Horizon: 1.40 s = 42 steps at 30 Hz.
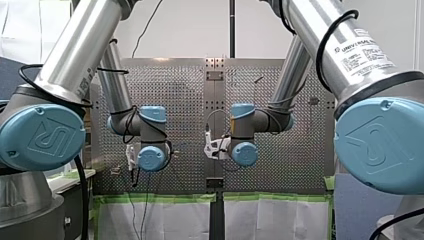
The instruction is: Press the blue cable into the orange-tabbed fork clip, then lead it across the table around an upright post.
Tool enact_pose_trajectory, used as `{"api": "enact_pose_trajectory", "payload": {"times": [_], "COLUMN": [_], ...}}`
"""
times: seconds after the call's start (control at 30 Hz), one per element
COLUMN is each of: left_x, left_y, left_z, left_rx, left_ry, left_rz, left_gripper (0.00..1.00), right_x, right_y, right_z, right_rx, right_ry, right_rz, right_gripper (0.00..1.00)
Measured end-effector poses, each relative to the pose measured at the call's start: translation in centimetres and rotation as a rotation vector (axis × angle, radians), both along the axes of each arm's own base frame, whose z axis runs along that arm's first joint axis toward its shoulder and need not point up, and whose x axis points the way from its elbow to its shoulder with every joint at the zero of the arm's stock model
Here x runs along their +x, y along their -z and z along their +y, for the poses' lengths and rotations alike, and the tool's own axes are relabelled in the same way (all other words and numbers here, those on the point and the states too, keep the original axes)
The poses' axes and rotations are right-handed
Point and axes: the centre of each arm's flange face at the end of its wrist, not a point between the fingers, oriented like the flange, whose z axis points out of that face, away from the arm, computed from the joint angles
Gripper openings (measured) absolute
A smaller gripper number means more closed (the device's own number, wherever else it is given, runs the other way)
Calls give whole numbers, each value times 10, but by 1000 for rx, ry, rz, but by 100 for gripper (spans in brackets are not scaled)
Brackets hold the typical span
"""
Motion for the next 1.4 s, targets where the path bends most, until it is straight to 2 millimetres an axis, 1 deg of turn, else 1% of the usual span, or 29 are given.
{"api": "enact_pose_trajectory", "payload": {"times": [0.17, 0.37, 0.47, 1.03, 1.17, 1.33, 1.4], "left_x": [-1, -10, -12, -12, -12, -12, -12], "left_y": [1, 18, 21, 22, 22, 22, 22], "left_z": [0, 0, 1, 1, 1, 1, 1], "left_rx": [2, 41, 49, 52, 52, 52, 52], "left_ry": [3, 14, 15, 15, 15, 15, 15], "left_rz": [2, 65, 78, 82, 82, 82, 82], "left_gripper": [0, 0, 0, 0, 0, 0, 0], "right_x": [0, 0, 0, 1, 9, 27, 31], "right_y": [0, -1, -1, 0, 7, 24, 30], "right_z": [0, 0, 0, 0, 5, 17, 17], "right_rx": [0, 0, 0, 2, 28, 80, 94], "right_ry": [0, 0, 0, 0, 0, 5, 15], "right_rz": [0, 0, 0, 0, -3, 1, 11], "right_gripper": [0, 0, 0, 0, 0, 0, 0]}}
